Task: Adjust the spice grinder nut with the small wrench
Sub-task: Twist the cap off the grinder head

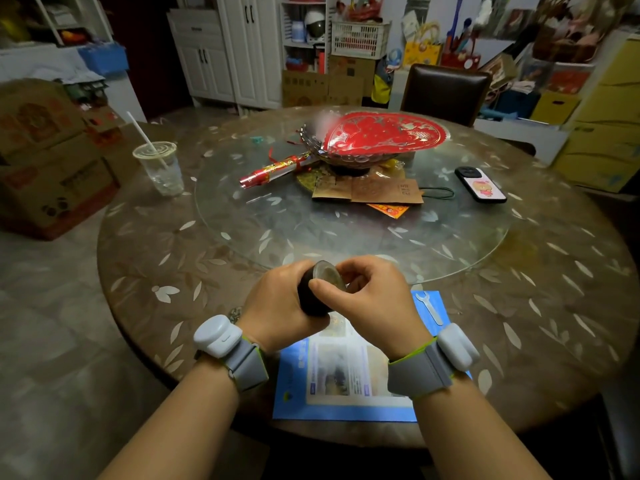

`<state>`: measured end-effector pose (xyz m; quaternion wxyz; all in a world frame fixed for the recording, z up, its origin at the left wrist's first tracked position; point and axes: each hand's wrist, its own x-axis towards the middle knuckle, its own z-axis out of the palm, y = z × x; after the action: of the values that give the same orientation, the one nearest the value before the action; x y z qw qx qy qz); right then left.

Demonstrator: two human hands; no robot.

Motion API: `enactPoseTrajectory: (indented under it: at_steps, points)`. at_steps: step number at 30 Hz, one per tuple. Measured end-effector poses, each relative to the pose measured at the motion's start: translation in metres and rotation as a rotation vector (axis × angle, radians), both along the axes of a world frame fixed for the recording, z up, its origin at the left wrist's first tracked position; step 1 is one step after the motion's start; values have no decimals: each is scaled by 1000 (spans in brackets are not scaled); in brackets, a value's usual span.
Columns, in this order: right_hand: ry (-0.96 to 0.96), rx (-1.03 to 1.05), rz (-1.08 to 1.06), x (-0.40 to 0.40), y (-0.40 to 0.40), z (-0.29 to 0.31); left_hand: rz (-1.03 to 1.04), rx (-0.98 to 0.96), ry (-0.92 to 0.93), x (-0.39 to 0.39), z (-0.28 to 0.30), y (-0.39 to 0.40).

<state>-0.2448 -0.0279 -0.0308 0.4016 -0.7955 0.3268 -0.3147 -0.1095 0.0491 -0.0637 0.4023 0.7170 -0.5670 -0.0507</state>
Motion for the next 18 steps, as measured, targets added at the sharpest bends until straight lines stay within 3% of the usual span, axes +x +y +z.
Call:
enactPoseTrajectory:
  at_steps: [18]
  points:
    - [31,-77,-41,5,-2,-1,-15,-11,79,4,-6,-3]
